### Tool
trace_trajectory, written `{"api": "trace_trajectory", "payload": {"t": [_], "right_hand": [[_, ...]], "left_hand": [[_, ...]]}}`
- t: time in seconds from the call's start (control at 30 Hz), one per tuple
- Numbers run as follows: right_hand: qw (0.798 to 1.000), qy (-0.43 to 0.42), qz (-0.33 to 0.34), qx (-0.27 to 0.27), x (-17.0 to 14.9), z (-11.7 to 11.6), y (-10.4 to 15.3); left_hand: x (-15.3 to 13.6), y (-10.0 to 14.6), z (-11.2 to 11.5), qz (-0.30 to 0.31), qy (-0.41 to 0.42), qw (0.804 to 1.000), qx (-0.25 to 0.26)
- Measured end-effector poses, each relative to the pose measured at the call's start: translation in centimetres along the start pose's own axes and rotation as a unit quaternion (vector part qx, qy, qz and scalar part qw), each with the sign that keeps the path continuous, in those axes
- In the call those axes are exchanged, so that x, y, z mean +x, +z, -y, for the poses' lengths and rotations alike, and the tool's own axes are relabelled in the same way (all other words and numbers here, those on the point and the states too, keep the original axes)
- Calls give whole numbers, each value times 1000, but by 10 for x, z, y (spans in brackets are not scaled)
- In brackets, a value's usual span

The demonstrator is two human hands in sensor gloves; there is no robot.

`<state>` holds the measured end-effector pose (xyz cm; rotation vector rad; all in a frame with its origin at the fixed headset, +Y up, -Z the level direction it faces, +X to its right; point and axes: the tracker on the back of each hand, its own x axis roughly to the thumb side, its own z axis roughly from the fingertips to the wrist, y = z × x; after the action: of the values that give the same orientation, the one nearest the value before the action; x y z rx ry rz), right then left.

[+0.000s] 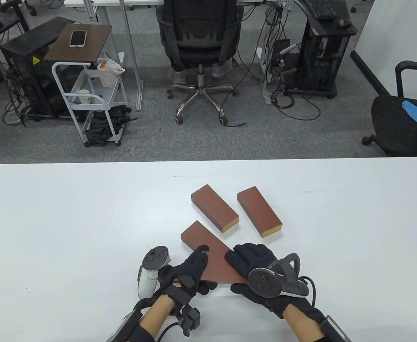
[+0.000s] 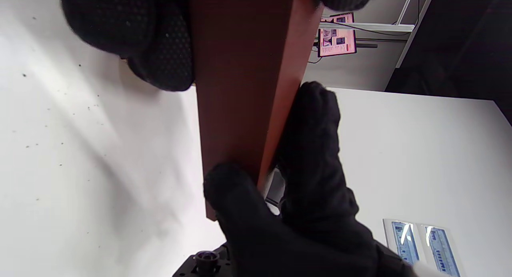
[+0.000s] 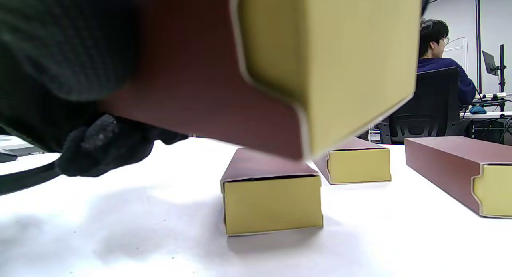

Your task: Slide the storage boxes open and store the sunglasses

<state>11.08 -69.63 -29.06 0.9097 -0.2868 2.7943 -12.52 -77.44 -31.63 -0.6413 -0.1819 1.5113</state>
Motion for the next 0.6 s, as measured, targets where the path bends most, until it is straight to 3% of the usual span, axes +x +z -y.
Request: {"api": "trace_trajectory", "payload": {"t": [0.27, 0.4, 0.6], "right_hand": [[1000, 15, -19, -8, -2, 0, 0], [996, 37, -85, -15, -24, 0, 5], [978, 63, -199, 23, -68, -10, 17]], "left_hand": [[12, 5, -8, 24, -75, 994, 79], [21, 14, -19, 49, -122, 979, 156], [31, 24, -37, 70, -179, 951, 244]]}}
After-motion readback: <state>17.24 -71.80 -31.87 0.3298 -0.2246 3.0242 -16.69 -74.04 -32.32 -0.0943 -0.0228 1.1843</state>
